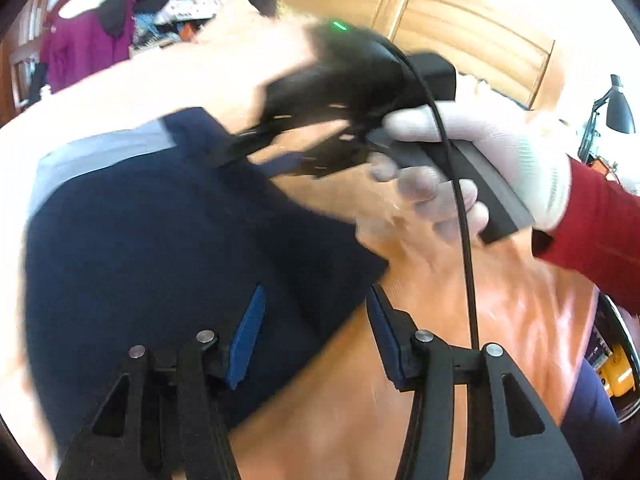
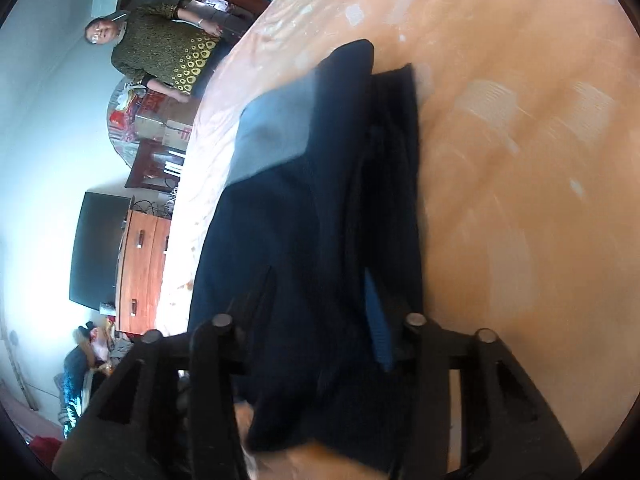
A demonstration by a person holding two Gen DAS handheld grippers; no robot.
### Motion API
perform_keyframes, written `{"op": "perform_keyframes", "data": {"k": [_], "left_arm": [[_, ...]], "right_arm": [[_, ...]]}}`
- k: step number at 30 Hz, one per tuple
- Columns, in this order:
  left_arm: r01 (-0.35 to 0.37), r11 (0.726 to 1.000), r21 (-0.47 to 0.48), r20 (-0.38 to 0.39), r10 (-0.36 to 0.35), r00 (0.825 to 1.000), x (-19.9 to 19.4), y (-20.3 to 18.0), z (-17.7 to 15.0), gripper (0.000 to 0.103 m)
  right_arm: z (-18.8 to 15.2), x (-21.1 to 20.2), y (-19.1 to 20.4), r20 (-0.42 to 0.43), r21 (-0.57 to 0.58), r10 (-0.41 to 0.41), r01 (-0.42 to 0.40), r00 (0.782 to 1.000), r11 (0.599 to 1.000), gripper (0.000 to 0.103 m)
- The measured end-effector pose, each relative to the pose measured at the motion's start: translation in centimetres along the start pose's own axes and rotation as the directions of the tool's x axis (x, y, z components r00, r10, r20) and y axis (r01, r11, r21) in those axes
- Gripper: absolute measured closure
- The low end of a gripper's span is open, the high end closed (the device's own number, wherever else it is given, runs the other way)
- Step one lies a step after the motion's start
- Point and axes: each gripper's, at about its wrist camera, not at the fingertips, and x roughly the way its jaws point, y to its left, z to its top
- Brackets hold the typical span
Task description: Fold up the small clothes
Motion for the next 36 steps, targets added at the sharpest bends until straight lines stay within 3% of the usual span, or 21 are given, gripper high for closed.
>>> {"op": "perform_keyframes", "data": {"k": [3, 6, 8, 10, 12, 14, 17, 20, 21, 22, 23, 25, 28, 31, 34, 36], "left_arm": [[-0.076, 0.997, -0.016, 0.039, 0.077, 0.996, -4.3, 0.3, -2.6, 0.047], [-0.201, 0.977, -0.065, 0.043, 0.204, 0.978, -7.1, 1.0, -5.5, 0.047], [-0.253, 0.959, -0.125, 0.030, 0.259, 0.965, -8.3, 2.7, -7.3, 0.047], [-0.282, 0.948, -0.147, 0.012, 0.287, 0.958, -9.1, 5.6, -8.1, 0.047], [-0.285, 0.946, -0.153, 0.010, 0.290, 0.957, -8.6, 6.4, -8.0, 0.047], [-0.277, 0.950, -0.143, 0.013, 0.281, 0.960, -8.3, 7.4, -10.1, 0.047], [-0.262, 0.955, -0.140, 0.013, 0.267, 0.964, -7.1, 6.1, -10.1, 0.047], [-0.260, 0.953, -0.153, 0.000, 0.263, 0.965, -5.6, 6.2, -9.4, 0.045], [-0.261, 0.951, -0.163, -0.008, 0.263, 0.965, -5.6, 6.6, -9.6, 0.045], [-0.260, 0.950, -0.173, -0.017, 0.261, 0.965, -5.3, 7.0, -9.5, 0.045], [-0.265, 0.948, -0.179, -0.026, 0.264, 0.964, -5.0, 7.6, -9.6, 0.045], [-0.278, 0.945, -0.173, -0.038, 0.275, 0.961, -4.5, 8.0, -9.4, 0.046], [-0.357, 0.929, -0.100, -0.045, 0.354, 0.934, -5.1, 8.2, -8.8, 0.052], [-0.391, 0.920, 0.009, -0.111, 0.390, 0.914, -4.8, 8.9, -10.2, 0.043], [-0.357, 0.934, -0.014, -0.134, 0.352, 0.926, -4.4, 9.7, -10.8, 0.046], [-0.301, 0.953, -0.026, -0.121, 0.296, 0.947, -5.9, 9.2, -10.5, 0.052]], "right_arm": [[-2.2, -0.9, 1.1, -0.008, -0.005, 0.009, -0.009, 1.000, 1.000, 0.055], [-4.1, -1.5, 2.7, -0.011, -0.019, -0.006, 0.006, 1.000, 1.000, 0.050], [-5.3, -2.6, 3.6, 0.031, -0.056, -0.035, 0.037, 0.999, 0.998, 0.047], [-6.2, -3.3, 5.7, 0.108, -0.161, -0.110, 0.126, 0.988, 0.979, 0.047], [-6.4, -2.8, 7.3, 0.133, -0.248, -0.141, 0.170, 0.981, 0.954, 0.047], [-5.9, -1.3, 7.4, 0.115, -0.266, -0.194, 0.218, 0.974, 0.939, 0.049], [-5.2, 0.0, 5.6, 0.076, -0.241, -0.223, 0.235, 0.972, 0.942, 0.051], [-5.0, 0.9, 4.4, 0.043, -0.214, -0.198, 0.202, 0.979, 0.956, 0.052], [-5.4, 1.2, 4.4, 0.033, -0.218, -0.191, 0.194, 0.981, 0.956, 0.060], [-5.8, 1.5, 4.3, 0.036, -0.226, -0.191, 0.194, 0.981, 0.955, 0.087], [-6.2, 1.4, 4.0, 0.051, -0.234, -0.203, 0.209, 0.978, 0.950, 0.100], [-6.6, 1.0, 3.8, 0.082, -0.266, -0.256, 0.269, 0.963, 0.926, 0.102], [-6.8, -1.0, 1.7, 0.096, -0.233, -0.281, 0.296, 0.955, 0.926, 0.103], [-6.9, -1.2, 0.3, 0.075, -0.205, -0.278, 0.288, 0.958, 0.935, 0.103], [-6.5, -0.8, 0.0, 0.066, -0.202, -0.268, 0.276, 0.961, 0.940, 0.103], [-6.5, -1.0, -0.3, 0.064, -0.203, -0.250, 0.258, 0.966, 0.945, 0.103]]}}
